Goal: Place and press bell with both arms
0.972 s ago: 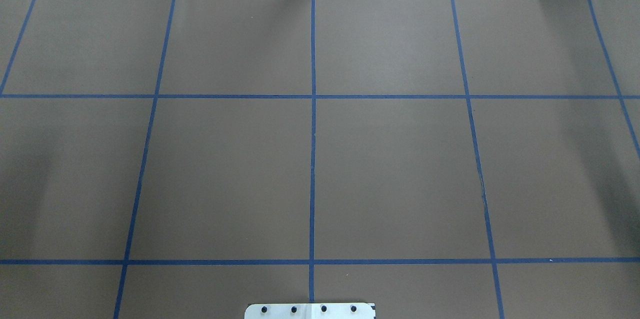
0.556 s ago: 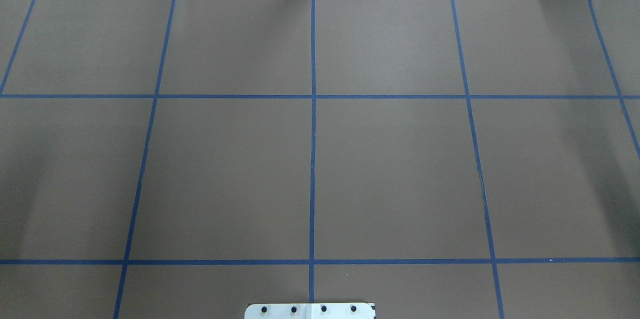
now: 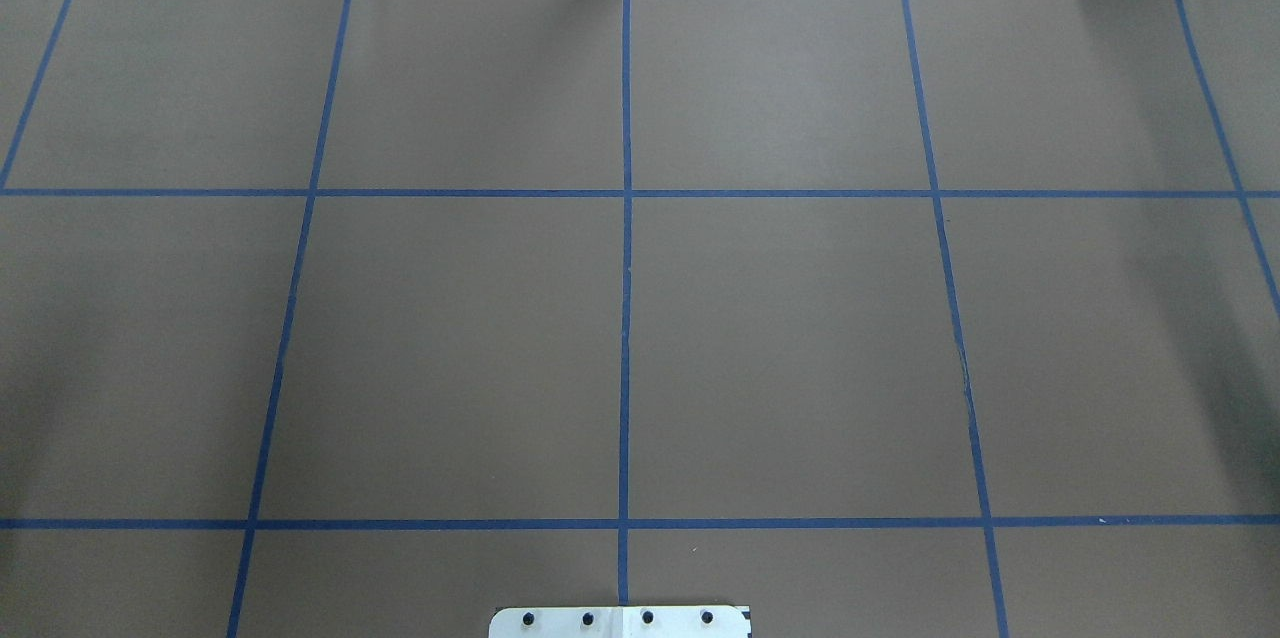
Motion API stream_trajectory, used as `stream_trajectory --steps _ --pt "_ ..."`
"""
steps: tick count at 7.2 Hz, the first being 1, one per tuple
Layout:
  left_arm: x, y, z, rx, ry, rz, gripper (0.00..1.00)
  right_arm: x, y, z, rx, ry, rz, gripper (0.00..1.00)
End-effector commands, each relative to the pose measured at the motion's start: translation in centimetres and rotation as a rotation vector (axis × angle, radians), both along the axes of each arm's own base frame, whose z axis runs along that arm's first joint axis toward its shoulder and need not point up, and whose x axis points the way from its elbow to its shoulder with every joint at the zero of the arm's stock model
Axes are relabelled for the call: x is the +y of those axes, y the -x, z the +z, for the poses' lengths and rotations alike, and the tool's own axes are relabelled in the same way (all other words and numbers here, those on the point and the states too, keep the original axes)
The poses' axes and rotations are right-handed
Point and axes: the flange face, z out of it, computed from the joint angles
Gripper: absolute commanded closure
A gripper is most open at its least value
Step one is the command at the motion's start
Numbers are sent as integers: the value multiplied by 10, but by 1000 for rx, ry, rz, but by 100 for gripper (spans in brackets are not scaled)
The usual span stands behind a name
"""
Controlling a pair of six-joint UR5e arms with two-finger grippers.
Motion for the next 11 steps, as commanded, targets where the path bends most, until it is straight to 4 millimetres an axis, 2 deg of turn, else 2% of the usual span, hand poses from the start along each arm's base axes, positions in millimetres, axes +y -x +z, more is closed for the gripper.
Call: stream_trajectory --steps 1,5,11 --pt "1 -4 -1 -6 -2 8 0 0 3 4 1 7 -6 0" --pt "-8 -15 -2 -17 -16 9 0 1 3 5 0 7 -8 0" --pt "-5 -11 3 -38 -20 10 1 1 3 7 1 11 -10 0"
